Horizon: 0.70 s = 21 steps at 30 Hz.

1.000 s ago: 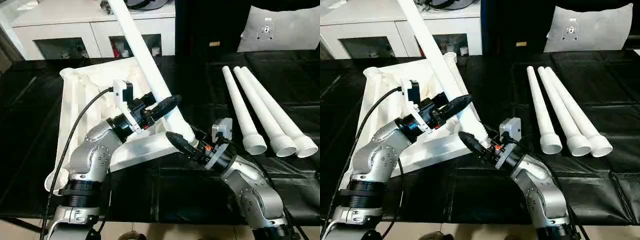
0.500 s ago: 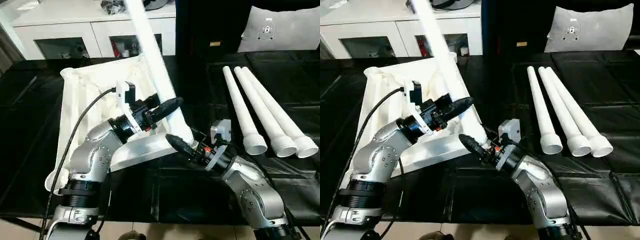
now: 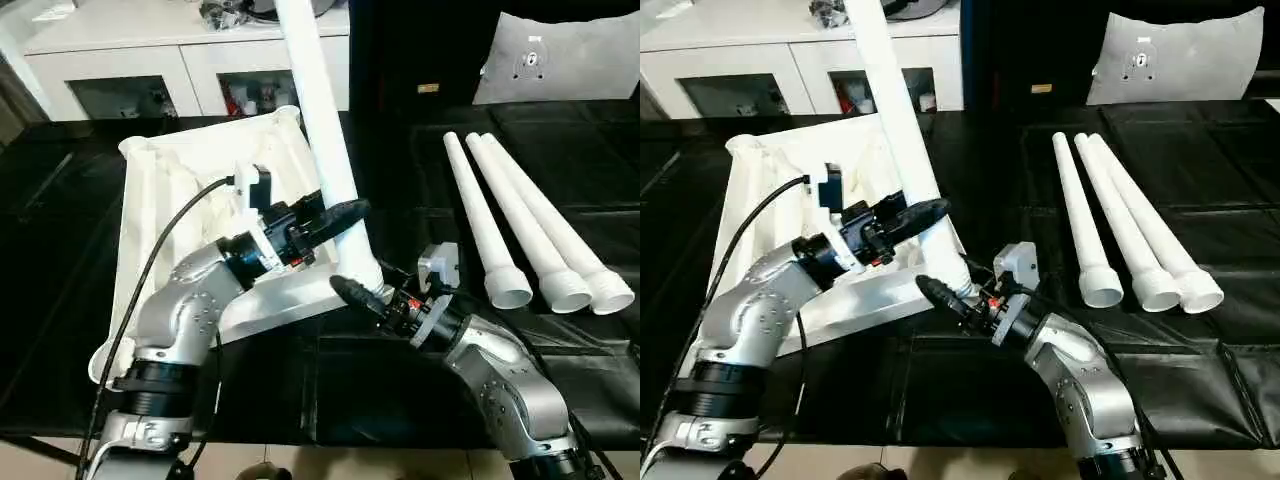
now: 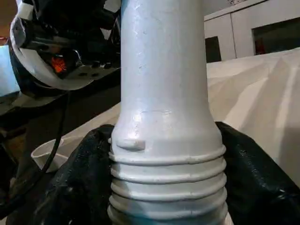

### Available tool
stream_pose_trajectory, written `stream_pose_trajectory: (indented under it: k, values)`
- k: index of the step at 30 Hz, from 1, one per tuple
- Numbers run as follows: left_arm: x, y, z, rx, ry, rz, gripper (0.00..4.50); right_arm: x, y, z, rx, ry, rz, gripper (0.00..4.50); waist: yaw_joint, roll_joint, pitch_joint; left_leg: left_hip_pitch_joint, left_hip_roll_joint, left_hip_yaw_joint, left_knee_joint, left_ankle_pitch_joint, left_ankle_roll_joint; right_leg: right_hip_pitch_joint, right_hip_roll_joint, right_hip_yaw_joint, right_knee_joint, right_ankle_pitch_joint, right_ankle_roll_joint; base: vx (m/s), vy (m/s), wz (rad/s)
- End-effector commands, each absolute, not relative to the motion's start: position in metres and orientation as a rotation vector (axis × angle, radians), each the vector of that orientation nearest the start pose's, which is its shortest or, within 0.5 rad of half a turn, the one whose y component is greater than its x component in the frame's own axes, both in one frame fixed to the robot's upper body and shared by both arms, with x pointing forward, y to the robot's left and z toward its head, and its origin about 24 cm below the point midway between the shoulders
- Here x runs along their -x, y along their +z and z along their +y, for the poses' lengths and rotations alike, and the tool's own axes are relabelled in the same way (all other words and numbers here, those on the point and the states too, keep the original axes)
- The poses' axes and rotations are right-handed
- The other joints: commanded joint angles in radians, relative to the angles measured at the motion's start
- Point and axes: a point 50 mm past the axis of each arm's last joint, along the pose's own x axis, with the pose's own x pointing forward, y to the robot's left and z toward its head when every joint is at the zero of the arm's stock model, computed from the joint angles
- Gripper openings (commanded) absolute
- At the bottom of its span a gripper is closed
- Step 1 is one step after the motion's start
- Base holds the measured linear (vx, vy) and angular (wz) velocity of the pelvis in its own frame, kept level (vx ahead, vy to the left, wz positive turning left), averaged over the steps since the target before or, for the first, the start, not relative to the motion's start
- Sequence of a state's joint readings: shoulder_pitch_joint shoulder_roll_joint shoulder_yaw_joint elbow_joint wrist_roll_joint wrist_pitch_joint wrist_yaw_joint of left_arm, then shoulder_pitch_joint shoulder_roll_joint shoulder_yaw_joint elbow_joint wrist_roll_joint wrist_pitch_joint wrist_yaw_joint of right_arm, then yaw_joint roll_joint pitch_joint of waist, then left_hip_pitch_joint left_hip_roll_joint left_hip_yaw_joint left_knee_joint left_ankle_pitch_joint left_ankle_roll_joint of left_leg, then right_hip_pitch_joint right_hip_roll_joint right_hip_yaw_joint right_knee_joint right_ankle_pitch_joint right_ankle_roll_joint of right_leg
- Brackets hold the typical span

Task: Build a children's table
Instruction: Insert table leg to table base

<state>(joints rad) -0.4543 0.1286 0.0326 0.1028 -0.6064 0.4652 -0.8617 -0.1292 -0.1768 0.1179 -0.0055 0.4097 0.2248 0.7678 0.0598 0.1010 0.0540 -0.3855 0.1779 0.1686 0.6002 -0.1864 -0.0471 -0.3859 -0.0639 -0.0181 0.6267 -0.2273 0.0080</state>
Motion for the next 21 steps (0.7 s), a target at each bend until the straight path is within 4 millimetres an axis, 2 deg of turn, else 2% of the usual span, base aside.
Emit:
stream_pose_trajectory:
  k: [1,7,12,14,21]
  values:
    - [-0.302,0.133,0.104,0.519,-1.121,-0.063,2.06,-0.26,0.063,-0.114,-0.233,0.915,0.042,2.74,0.002,-0.014,-0.069,0.01,0.033,-0.012,-0.058,-0.113,0.06,0.046,-0.058,0.025,-0.071,-0.025,-0.242,0.0,0.0,0.0]
    - [-0.313,0.141,0.109,0.645,-1.048,-0.02,1.95,-0.265,0.063,-0.116,-0.184,0.892,0.048,2.74,0.002,-0.018,-0.067,0.01,0.03,-0.011,-0.057,-0.118,0.055,0.046,-0.056,0.025,-0.073,-0.053,-0.239,0.0,0.0,0.0]
    - [-0.315,0.142,0.108,0.607,-1.032,0.002,1.93,-0.267,0.063,-0.116,-0.187,0.891,0.054,2.74,0.002,-0.018,-0.07,0.009,0.03,-0.012,-0.055,-0.093,0.063,0.047,-0.055,0.025,-0.071,-0.026,-0.231,0.0,0.0,0.0]
    - [-0.316,0.144,0.107,0.59,-1.007,-0.003,1.93,-0.267,0.063,-0.116,-0.201,0.895,0.064,3.29,0.002,-0.018,-0.071,0.008,0.029,-0.012,-0.054,-0.09,0.066,0.048,-0.055,0.024,-0.07,-0.016,-0.233,0.0,0.0,0.0]
    - [-0.323,0.148,0.111,0.565,-0.937,-0.003,1.91,-0.266,0.06,-0.119,-0.201,0.895,0.082,3.84,0.003,-0.021,-0.07,0.007,0.027,-0.011,-0.054,-0.093,0.06,0.049,-0.055,0.025,-0.074,-0.039,-0.226,0.0,0.0,0.0]
